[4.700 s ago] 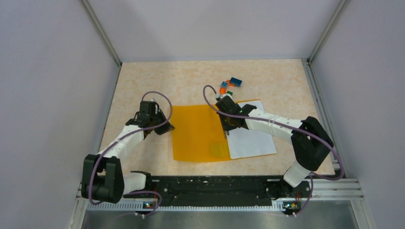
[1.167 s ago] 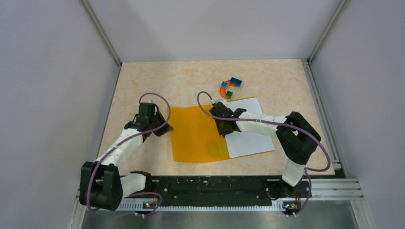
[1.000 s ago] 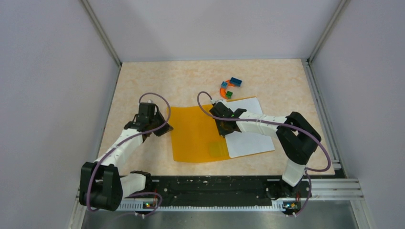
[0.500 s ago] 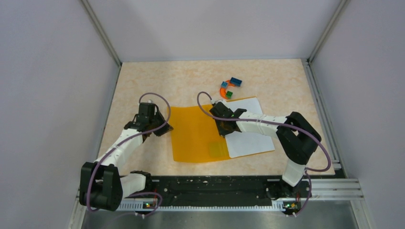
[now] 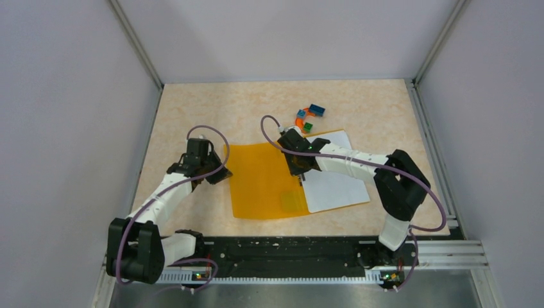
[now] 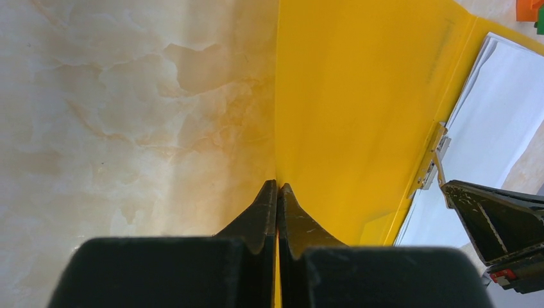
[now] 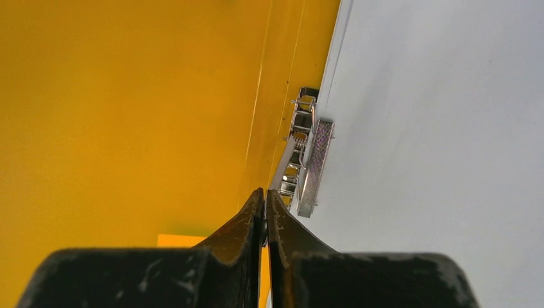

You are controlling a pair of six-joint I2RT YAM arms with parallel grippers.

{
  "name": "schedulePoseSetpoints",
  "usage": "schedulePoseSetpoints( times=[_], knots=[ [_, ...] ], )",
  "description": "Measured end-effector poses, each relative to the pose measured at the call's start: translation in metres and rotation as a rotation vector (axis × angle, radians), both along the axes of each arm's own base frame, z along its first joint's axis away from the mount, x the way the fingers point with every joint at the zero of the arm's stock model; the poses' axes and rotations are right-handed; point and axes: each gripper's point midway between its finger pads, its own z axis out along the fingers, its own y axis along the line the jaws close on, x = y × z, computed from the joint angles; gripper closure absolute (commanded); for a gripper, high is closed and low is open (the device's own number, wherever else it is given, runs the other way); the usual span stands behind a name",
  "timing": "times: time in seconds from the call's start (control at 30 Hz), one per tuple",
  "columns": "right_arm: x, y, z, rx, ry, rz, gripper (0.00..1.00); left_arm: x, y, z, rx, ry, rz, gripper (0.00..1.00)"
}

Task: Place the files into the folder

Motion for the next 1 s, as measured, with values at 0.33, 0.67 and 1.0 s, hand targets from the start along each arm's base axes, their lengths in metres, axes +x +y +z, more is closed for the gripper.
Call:
schedulePoseSetpoints(
  times=[0.33,0.67,1.0],
  knots=[
    [-0.002,-0.005,0.002,-0.052,0.023,0.015,0.87,-0.003,-0.001,-0.001,0.002,0.013,-0.004,1.00],
    [-0.001,-0.007,0.015,-0.082,0.026,0.044,0.84,-0.004,-0.001,-0.002,0.003,0.018,-0.006,1.00],
    [-0.004,-0.013,0.016,-0.116,0.039,0.058,0.84,-0.003,-0.001,0.000,0.005,0.017,-0.004,1.00]
  ],
)
